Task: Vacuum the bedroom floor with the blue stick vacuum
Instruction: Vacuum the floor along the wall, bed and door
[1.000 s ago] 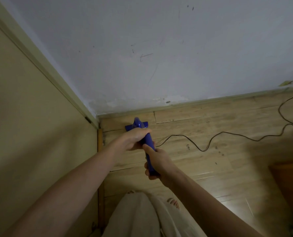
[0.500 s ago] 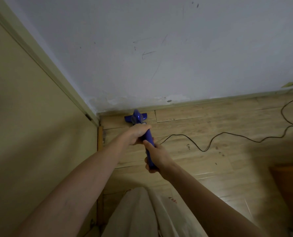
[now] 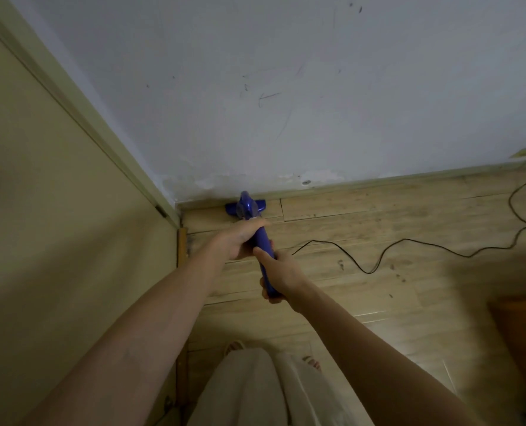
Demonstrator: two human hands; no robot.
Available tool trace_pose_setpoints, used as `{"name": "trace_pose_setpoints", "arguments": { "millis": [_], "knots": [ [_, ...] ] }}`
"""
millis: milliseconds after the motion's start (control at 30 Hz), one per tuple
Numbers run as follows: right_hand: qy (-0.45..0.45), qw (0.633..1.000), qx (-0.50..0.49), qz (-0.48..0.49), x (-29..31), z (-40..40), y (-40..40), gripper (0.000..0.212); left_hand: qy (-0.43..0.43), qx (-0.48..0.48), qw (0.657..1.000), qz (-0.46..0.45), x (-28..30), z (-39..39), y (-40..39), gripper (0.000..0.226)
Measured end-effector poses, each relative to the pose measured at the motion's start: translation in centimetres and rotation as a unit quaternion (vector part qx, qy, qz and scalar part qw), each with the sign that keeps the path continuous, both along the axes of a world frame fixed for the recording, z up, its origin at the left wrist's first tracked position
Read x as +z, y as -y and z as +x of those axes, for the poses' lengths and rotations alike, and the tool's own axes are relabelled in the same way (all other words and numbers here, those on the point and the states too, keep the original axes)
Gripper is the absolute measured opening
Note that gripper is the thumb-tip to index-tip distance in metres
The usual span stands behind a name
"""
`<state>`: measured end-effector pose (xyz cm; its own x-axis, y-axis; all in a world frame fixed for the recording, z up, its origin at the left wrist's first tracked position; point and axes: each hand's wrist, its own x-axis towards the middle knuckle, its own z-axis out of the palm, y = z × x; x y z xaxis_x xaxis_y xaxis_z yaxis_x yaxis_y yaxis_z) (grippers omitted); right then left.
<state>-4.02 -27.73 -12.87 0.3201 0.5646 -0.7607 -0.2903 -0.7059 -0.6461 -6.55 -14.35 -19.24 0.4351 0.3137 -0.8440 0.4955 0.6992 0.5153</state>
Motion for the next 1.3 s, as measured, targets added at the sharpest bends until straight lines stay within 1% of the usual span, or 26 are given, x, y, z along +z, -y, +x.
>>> {"name": "trace_pose_setpoints", "arguments": {
  "millis": [100,200,433,533,633,700,867,1033,1167,1300],
  "knots": [
    [0.052,0.998,0.008,-0.026,0.2,1.5,2.1,0.031,0.027,0.034,0.999,-0.007,0.1,1.8,2.7,0.011],
    [0.077,0.996,-0.007,-0.033,1.0,3.6,4.9,0.033,0.042,0.043,0.998,0.01,0.6,4.4,5.7,0.009],
    [0.05,0.997,-0.066,-0.002,2.6,5.7,10.3,0.032,0.033,-0.013,0.999,-0.005,1.7,7.5,10.4,0.015],
    [0.032,0.996,-0.084,0.014,2.7,6.5,12.3,0.032,0.026,-0.045,0.999,-0.011,2.1,8.4,12.2,0.012],
    [0.025,0.995,-0.088,0.032,2.5,7.0,13.3,0.031,0.019,-0.078,0.997,0.003,2.3,8.9,12.7,0.01],
    [0.015,0.996,-0.083,0.038,2.2,6.9,13.0,0.029,0.006,-0.088,0.996,0.011,2.4,8.8,12.3,0.015],
    [0.001,0.996,-0.081,0.033,1.1,6.7,11.0,0.03,-0.036,-0.076,0.996,0.04,2.0,8.8,10.9,0.02],
    [0.001,0.998,-0.059,0.016,0.7,9.0,8.7,0.032,-0.026,-0.056,0.997,0.039,1.8,10.7,9.2,0.016],
    [-0.014,0.998,-0.068,0.001,1.6,10.1,6.4,0.026,-0.028,-0.068,0.997,0.034,2.2,12.1,6.8,0.012],
    [-0.012,0.997,-0.078,-0.006,2.7,9.9,4.9,0.026,-0.04,-0.079,0.996,0.012,3.1,12.3,5.0,0.011]
  ]
}}
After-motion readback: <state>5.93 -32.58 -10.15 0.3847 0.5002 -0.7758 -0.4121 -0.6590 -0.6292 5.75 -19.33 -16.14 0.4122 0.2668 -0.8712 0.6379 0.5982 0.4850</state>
